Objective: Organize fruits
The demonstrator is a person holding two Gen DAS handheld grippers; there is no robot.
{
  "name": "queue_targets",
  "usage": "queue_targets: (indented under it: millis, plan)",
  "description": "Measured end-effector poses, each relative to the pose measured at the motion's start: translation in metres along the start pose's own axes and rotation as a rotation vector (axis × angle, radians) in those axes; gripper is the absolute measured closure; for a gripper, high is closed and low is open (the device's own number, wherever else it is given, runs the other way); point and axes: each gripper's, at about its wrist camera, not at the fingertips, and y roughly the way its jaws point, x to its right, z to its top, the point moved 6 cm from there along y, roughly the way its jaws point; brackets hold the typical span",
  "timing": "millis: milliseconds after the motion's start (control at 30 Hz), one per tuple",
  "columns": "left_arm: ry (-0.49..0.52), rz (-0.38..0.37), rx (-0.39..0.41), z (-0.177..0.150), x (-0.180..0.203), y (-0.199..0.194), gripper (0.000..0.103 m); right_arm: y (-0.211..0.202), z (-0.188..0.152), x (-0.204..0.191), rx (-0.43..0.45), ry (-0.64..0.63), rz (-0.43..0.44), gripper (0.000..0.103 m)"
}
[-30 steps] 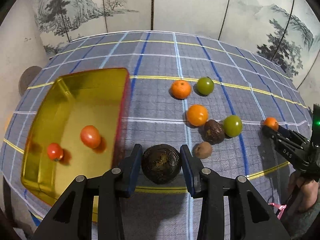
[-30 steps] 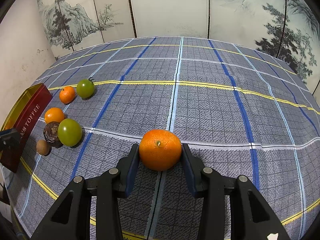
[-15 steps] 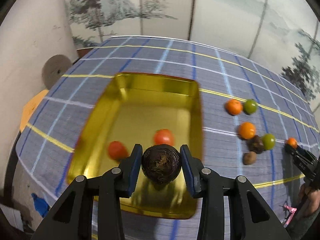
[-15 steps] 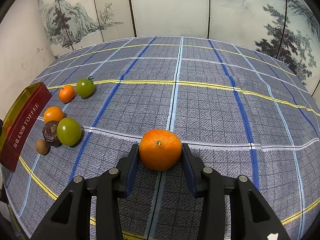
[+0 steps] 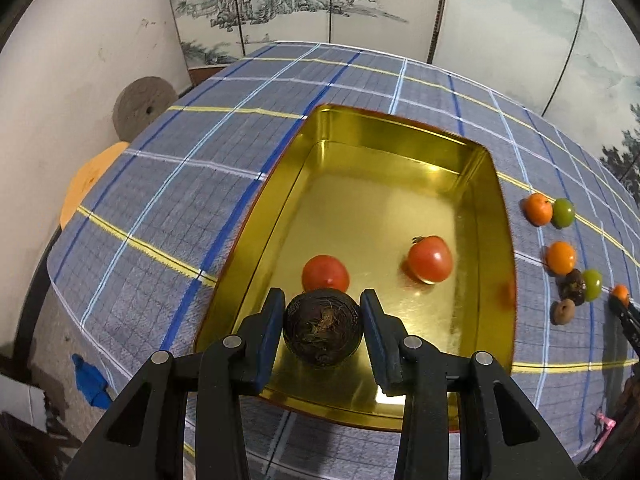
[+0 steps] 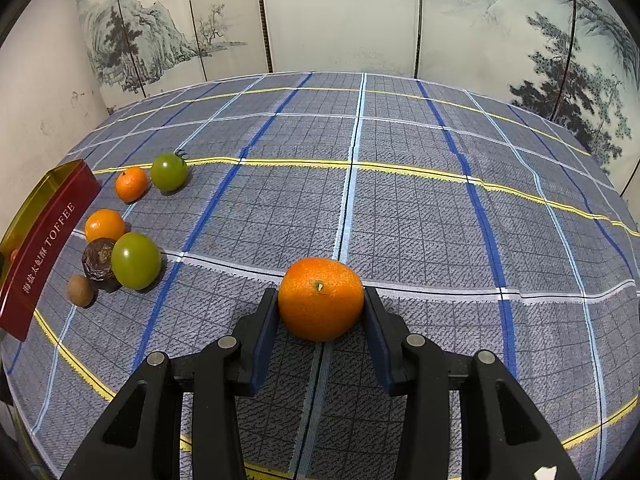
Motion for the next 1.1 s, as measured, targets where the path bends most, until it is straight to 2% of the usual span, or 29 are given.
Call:
queue_targets:
  millis: [533, 1100]
  plan:
    - [0.002, 0.017, -0.045, -0.008, -0.01, 0.022, 0.063, 0.0, 0.0, -0.002, -0.004, -0.016, -0.019, 0.063]
    - [0.049, 0.049, -0.067, -0.009, -0.007, 0.032, 0.062, 0.001, 0.0, -0.002, -0.005, -0.02, -0.023, 0.063]
